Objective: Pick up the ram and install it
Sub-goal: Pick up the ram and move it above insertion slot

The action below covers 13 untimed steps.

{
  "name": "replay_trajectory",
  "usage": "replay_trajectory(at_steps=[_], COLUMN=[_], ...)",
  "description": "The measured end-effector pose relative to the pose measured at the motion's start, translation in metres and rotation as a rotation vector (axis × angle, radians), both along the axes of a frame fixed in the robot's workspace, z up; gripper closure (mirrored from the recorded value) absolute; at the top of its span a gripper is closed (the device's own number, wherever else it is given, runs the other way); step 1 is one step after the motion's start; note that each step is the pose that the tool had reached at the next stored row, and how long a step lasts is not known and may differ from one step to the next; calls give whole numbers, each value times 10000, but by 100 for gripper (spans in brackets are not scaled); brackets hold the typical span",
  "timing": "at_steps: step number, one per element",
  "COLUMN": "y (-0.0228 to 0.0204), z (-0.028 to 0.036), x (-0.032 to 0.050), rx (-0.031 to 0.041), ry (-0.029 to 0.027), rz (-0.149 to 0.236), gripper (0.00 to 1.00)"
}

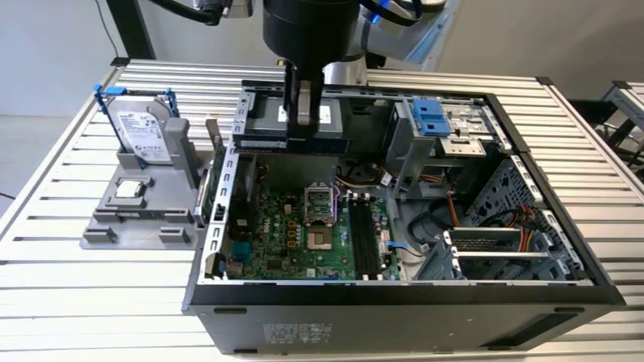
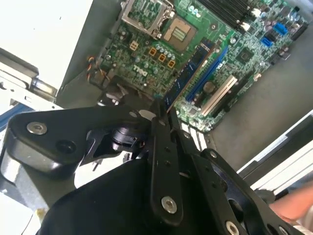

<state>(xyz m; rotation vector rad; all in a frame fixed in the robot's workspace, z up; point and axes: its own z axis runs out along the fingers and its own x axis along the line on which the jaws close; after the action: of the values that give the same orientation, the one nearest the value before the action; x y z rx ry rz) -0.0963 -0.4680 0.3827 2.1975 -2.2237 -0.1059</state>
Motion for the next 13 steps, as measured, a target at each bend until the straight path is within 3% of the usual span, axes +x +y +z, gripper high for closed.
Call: replay_trajectory(at_steps=[8, 13], y=[-1, -2], z=[-2, -7], x=[322, 433], rx=[-1, -1], ry=[12, -1], rz=[0, 1], gripper=[100, 100])
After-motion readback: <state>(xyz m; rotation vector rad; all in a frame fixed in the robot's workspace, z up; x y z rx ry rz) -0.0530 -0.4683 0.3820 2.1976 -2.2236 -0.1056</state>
